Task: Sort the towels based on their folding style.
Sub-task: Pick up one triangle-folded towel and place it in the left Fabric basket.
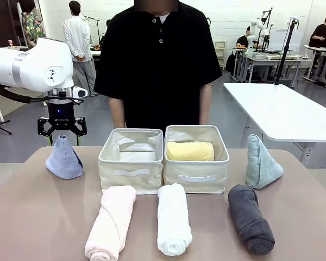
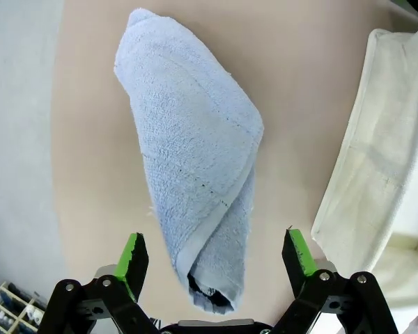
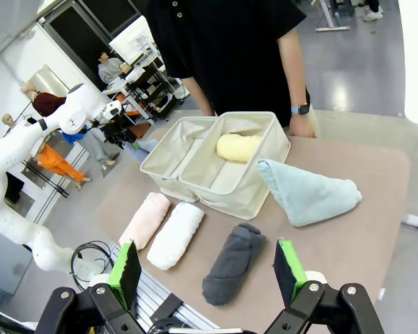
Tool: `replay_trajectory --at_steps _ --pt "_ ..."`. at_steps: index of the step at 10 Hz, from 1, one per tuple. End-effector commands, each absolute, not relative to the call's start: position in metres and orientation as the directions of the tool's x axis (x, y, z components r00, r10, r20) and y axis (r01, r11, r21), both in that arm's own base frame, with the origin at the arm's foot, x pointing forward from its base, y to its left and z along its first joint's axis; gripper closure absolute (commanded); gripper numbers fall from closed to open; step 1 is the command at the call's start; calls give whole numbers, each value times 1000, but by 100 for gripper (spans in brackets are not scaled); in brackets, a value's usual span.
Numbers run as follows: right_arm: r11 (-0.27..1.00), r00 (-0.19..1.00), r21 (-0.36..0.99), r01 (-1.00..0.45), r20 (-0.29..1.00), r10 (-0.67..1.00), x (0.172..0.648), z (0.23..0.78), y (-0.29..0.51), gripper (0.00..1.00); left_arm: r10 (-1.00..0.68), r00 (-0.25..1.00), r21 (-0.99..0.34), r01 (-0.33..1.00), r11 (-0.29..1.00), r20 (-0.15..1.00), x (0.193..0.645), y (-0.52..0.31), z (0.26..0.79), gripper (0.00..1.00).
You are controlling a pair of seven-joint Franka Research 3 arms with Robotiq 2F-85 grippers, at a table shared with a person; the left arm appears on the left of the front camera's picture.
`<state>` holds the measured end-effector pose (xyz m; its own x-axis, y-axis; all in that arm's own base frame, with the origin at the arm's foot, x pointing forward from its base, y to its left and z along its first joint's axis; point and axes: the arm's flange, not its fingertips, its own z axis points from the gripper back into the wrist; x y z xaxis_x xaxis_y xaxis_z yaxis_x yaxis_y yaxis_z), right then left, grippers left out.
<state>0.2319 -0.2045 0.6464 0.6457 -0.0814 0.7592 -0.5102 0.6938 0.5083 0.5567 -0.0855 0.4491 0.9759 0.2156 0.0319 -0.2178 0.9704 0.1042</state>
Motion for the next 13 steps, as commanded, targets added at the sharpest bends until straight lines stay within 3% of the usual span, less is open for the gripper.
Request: replay_trajectory --at_steps 1,2,3,4,5,6,8,9,10,13 --pt "692 646 509 -511 759 -82 233 646 -205 0 244 967 86 -250 964 74 556 -84 443 0" --pt "692 646 509 -511 759 -82 233 646 -205 0 243 966 88 -250 964 84 556 -85 443 0" --pt "692 646 509 -511 759 -82 233 646 -205 0 228 970 84 -235 968 85 557 -85 442 40" --pt "692 646 509 -511 759 -82 233 646 -205 0 230 970 81 -237 968 83 557 -85 442 54" --pt "692 646 509 -511 759 -82 233 646 -205 0 232 969 78 -238 968 80 557 -84 443 94" --pt "692 646 509 -511 759 -82 233 646 -205 0 235 969 75 -241 968 77 557 -84 444 100" --pt "692 646 509 -511 759 -82 233 646 -205 0 237 969 74 -241 968 65 558 -84 444 100" --pt "692 646 509 -511 759 -82 233 646 -205 0 235 970 76 -239 968 59 558 -83 444 89" --pt "692 646 509 -511 759 -82 233 646 -205 0 234 971 75 -238 968 55 559 -83 444 98" --pt "692 646 509 -511 759 -82 233 646 -205 0 218 975 78 -221 972 45 561 -77 460 100"
